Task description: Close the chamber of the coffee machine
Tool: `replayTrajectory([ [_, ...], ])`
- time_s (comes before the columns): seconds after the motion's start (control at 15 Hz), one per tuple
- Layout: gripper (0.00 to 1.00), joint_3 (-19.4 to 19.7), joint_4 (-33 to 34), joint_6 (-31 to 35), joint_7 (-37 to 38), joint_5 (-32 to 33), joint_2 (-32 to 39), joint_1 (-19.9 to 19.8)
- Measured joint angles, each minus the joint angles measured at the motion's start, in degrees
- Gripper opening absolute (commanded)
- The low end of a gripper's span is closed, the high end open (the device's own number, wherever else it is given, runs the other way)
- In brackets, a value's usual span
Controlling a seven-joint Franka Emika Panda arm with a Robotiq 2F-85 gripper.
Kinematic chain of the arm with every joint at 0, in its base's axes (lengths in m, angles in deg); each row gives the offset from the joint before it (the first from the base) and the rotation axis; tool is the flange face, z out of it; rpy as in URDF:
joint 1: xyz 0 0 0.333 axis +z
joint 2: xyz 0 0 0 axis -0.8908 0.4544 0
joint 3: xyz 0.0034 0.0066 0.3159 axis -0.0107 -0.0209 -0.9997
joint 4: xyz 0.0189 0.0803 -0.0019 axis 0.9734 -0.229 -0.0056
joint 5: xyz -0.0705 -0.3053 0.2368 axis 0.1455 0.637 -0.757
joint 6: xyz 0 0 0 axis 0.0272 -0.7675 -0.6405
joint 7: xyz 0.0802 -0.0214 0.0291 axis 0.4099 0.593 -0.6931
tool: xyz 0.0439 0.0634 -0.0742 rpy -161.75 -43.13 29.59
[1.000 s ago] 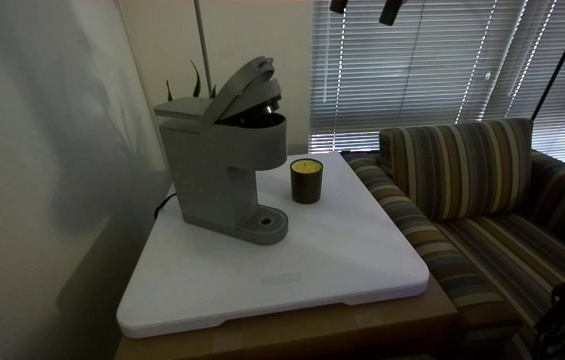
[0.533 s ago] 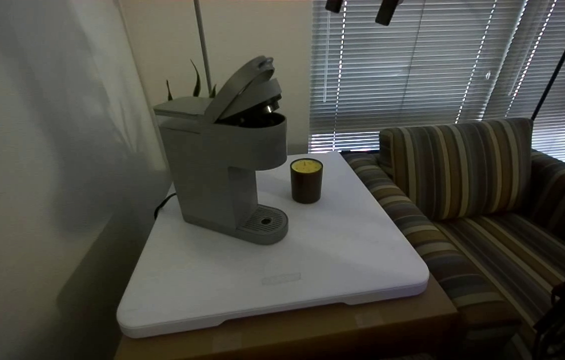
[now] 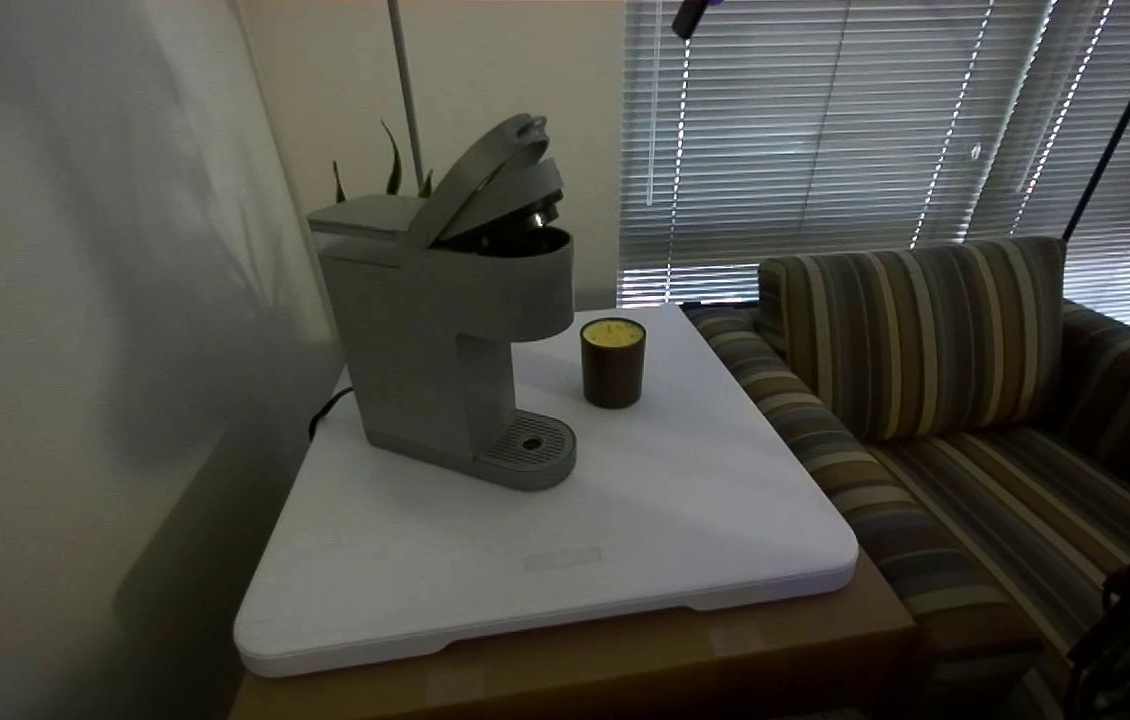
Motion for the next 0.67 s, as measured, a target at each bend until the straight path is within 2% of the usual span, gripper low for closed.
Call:
replayTrajectory([
  [0.2,1.0,-0.6,2.4,5.8,1.8,-0.6,5.2,0.7],
  [0.47,1.0,-0.7,4.1,6.4,2.4,0.0,7.4,0.8],
  [0.67,1.0,0.7,4.4,7.2,14.5,8.0,7.4,0.7],
])
